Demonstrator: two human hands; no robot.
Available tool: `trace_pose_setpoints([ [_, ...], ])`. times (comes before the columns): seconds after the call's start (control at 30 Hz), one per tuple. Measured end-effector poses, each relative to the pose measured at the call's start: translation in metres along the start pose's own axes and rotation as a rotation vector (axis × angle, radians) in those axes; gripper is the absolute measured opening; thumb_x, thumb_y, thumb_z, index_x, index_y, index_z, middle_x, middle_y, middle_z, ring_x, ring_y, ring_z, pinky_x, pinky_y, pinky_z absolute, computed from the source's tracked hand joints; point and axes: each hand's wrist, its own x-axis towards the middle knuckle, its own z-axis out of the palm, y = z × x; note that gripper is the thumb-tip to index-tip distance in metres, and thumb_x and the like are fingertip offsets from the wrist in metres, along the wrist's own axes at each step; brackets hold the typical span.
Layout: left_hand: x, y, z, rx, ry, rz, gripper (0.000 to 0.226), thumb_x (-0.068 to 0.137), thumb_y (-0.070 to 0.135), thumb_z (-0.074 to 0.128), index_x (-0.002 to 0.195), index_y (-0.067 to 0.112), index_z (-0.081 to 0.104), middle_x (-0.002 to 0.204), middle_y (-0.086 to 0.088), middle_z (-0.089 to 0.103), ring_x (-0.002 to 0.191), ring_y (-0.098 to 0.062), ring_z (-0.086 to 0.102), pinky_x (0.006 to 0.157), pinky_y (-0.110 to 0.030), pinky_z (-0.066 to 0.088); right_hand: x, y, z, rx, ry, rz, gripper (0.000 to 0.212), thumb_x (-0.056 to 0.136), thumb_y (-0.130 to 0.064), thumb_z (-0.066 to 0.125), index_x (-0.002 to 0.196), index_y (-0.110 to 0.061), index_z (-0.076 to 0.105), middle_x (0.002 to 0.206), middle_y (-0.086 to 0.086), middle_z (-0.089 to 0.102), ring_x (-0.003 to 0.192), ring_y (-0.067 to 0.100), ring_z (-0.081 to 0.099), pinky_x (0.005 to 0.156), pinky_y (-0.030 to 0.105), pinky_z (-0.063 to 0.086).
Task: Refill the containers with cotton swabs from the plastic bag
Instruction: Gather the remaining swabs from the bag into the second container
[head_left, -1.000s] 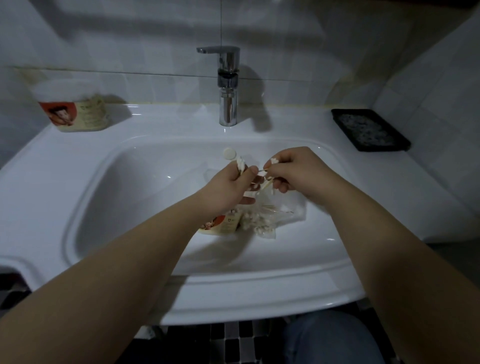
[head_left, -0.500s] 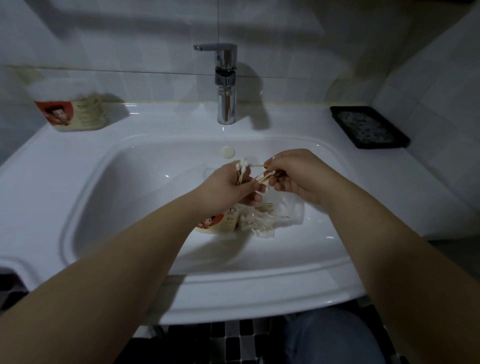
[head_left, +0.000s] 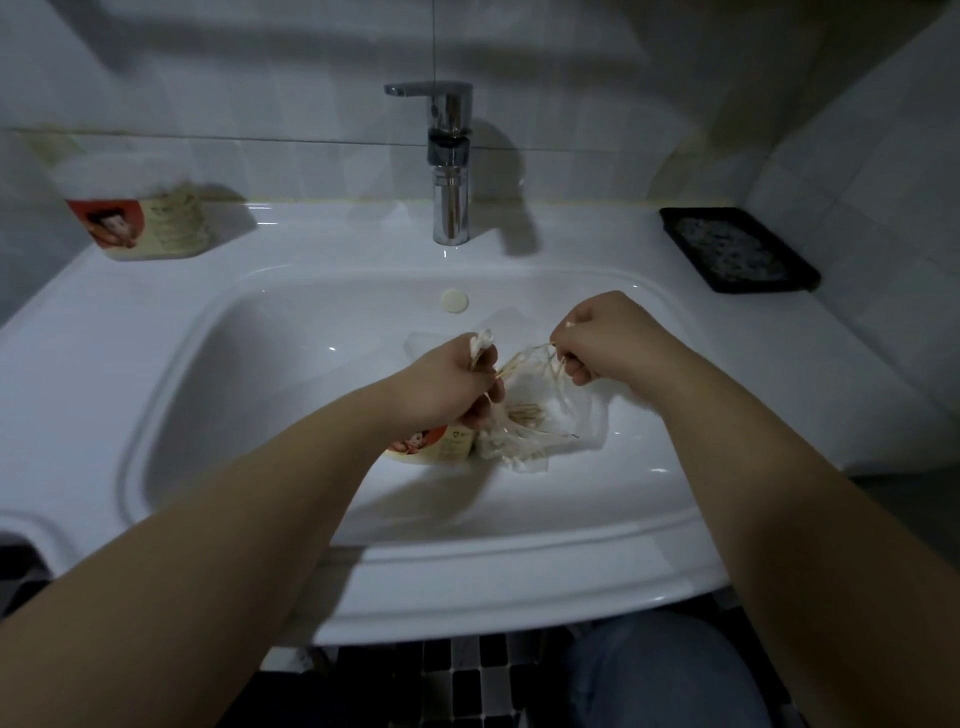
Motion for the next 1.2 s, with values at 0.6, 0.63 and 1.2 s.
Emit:
trace_pose_setpoints([
  [0.6,0.001,0.007,0.000,0.025,0.294,0.139,0.047,0.104,0.056,0.041,0.082,0.015,0.047,0.064,0.002,0.055,0.055,-0.017,0.050,0.055,-0.028,0.042,-0.008,-0.003,0.004,-0.026,-0.078,-0.205,0.011,0.094,-0.018,0.065,0.089,-0.016,0.074,0.077,0.005,0.075,0.065,0.018,0.072,0.067,0.035,0.062],
  [0.63,0.001,0.007,0.000,0.108,0.323,0.151,0.047,0.104,0.057,0.040,0.085,0.015,0.052,0.071,0.001,0.064,0.061,-0.018,0.059,0.060,-0.028,0.047,-0.009,-0.004,0.004,0.004,-0.089,-0.218,0.011,0.094,-0.015,0.065,0.089,-0.014,0.074,0.078,0.007,0.075,0.066,0.018,0.071,0.066,0.034,0.061],
  [1.2,-0.001,0.005,0.007,0.023,0.057,0.232,0.003,0.107,0.019,0.049,0.105,0.021,0.050,0.079,-0.001,0.061,0.058,-0.007,0.054,0.058,-0.026,0.050,-0.011,-0.009,0.013,0.337,-0.225,-0.220,0.024,0.094,-0.003,0.068,0.118,-0.003,0.072,0.098,0.017,0.077,0.088,0.024,0.073,0.067,0.027,0.057],
])
